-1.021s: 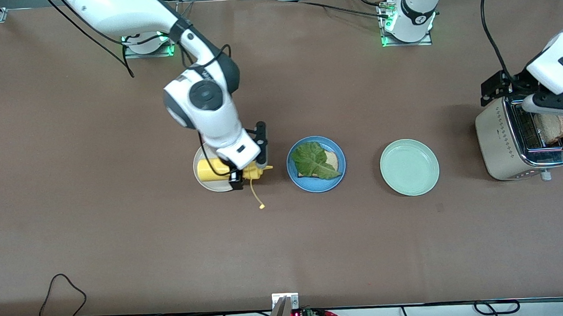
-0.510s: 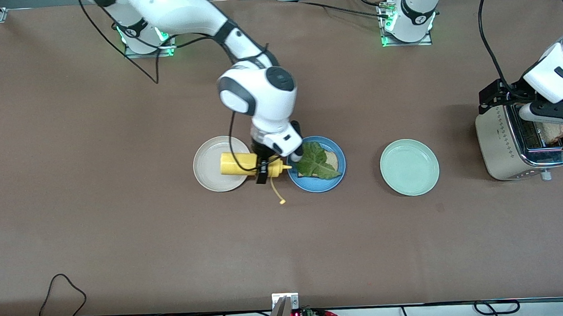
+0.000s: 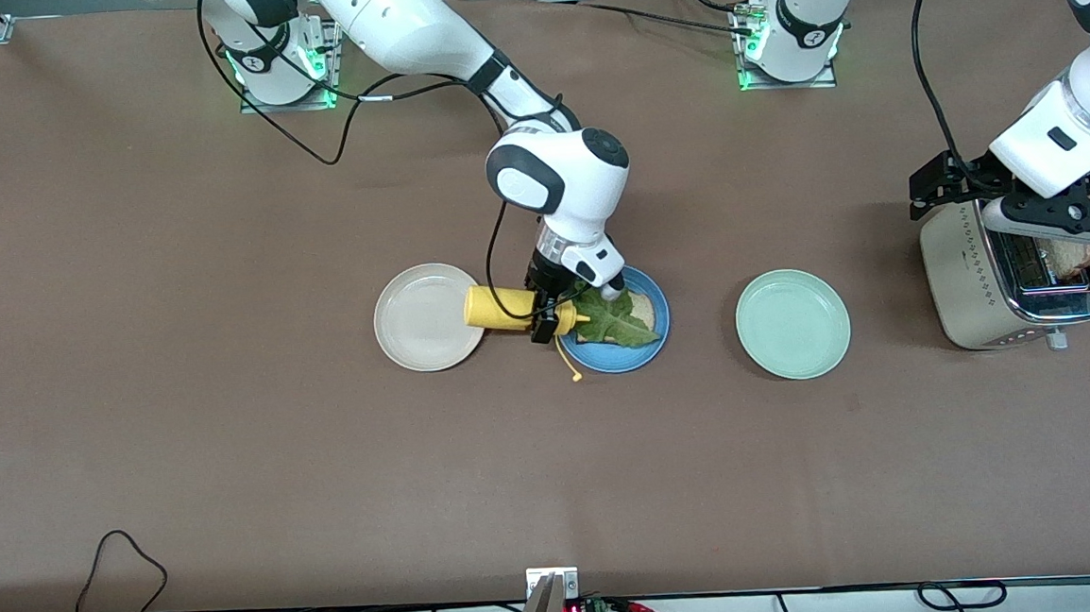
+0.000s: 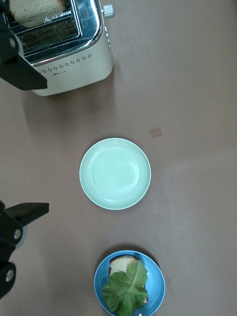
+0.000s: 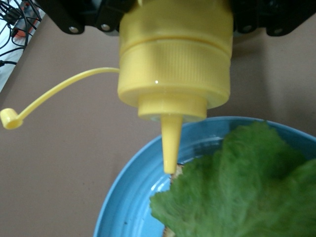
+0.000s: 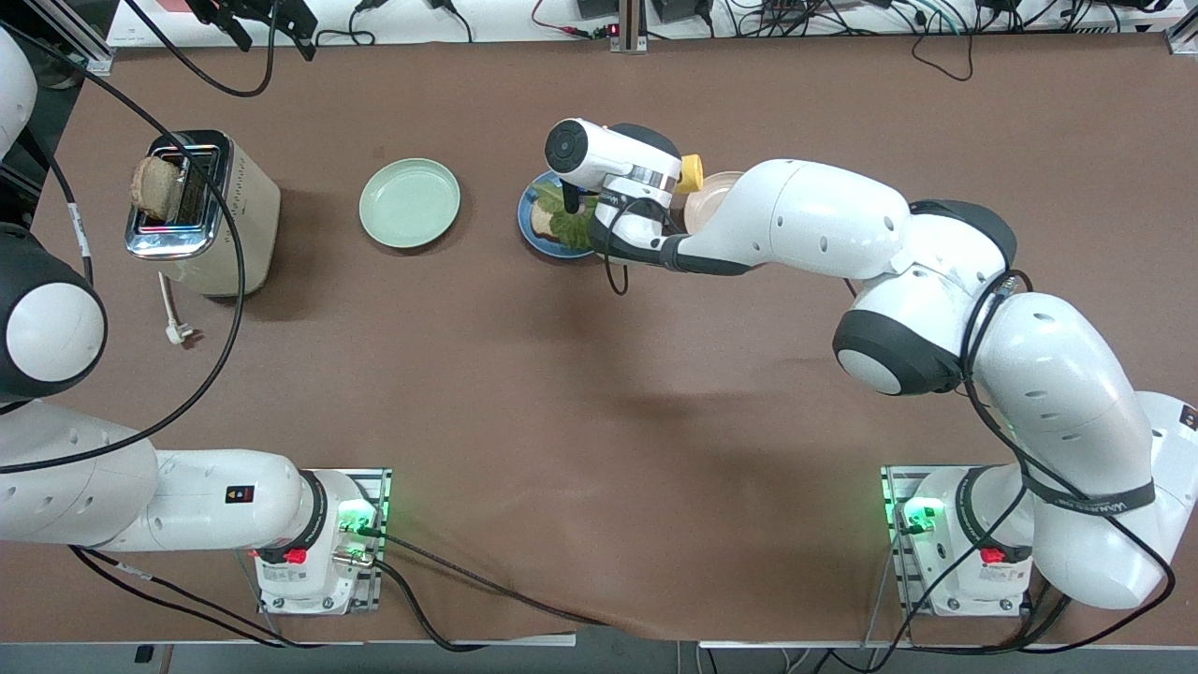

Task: Make sandwich in blue plate with both arms
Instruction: 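Carry the bottle over the blue plate and tilt it over the lettuce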

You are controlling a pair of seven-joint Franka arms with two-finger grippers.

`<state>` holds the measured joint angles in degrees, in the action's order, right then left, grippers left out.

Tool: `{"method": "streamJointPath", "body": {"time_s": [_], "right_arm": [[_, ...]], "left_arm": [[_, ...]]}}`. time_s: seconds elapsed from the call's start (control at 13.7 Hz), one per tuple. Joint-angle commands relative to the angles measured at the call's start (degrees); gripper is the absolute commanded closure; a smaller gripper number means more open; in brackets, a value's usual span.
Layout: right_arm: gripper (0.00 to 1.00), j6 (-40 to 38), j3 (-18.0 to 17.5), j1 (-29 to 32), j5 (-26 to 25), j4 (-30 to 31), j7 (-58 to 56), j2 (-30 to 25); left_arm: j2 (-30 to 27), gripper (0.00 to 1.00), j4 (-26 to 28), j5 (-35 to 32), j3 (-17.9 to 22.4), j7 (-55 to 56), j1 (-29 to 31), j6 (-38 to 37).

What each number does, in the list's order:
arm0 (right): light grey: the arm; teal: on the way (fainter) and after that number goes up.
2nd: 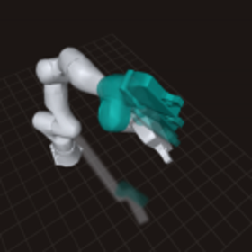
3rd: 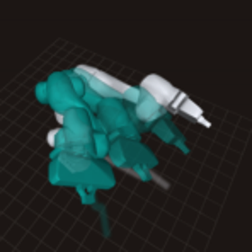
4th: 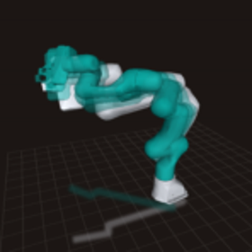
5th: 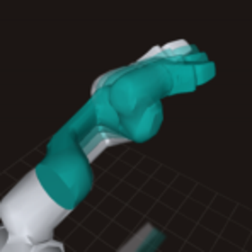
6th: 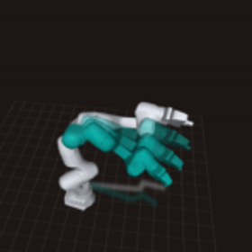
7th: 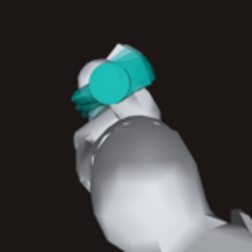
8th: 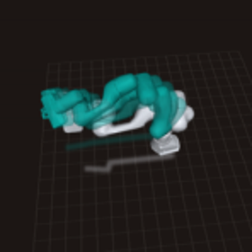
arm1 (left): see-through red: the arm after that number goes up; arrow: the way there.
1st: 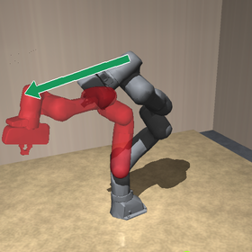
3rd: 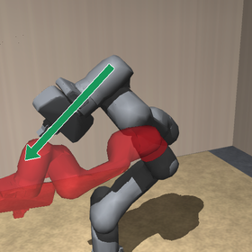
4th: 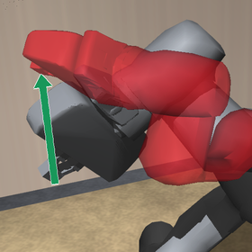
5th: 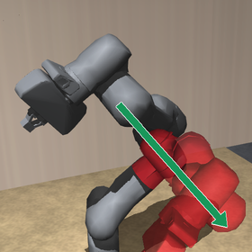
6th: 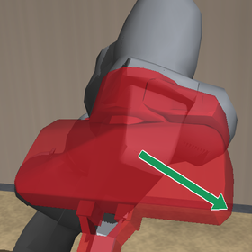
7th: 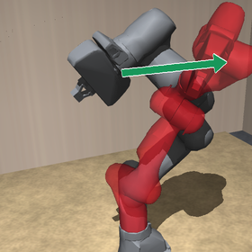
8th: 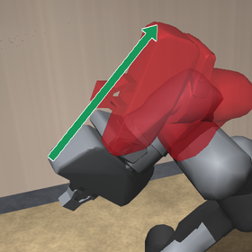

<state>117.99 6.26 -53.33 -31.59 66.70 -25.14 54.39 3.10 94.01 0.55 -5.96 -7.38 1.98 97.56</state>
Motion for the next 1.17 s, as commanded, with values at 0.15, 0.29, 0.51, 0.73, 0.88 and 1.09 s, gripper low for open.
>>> {"method": "streamJointPath", "body": {"time_s": [0.15,0.29,0.51,0.73,0.88,1.09], "right_arm": [[0.84,-0.9,0.3,-0.2,-0.9,-1.8,0.4,0.2],[0.84,-1.1,0.4,0.3,-0.8,-2.3,0.0,0.0],[0.84,-3.7,0.3,2.3,1.9,-2.7,-3.6,-2.3],[0.84,-4.3,0.0,6.5,11.1,-2.0,-10.6,-8.7],[0.84,-6.4,0.0,10.2,18.6,1.0,-19.5,-15.0],[0.84,-7.0,-0.1,19.0,32.2,8.0,-32.1,-24.7]], "left_arm": [[0.3,0.0,-1.3,-0.3,0.2,0.4,-0.1,-0.4],[0.3,0.0,-1.3,-0.2,0.3,0.8,0.1,-0.4],[0.3,0.0,-1.4,-0.2,0.6,2.0,0.4,-1.7],[0.6,0.0,-1.5,-0.2,1.8,7.0,1.5,-3.0],[2.2,0.0,-1.7,-0.3,2.0,8.2,4.4,-4.0],[5.5,0.0,-2.2,-9.2,2.0,7.3,7.5,-4.5]]}}
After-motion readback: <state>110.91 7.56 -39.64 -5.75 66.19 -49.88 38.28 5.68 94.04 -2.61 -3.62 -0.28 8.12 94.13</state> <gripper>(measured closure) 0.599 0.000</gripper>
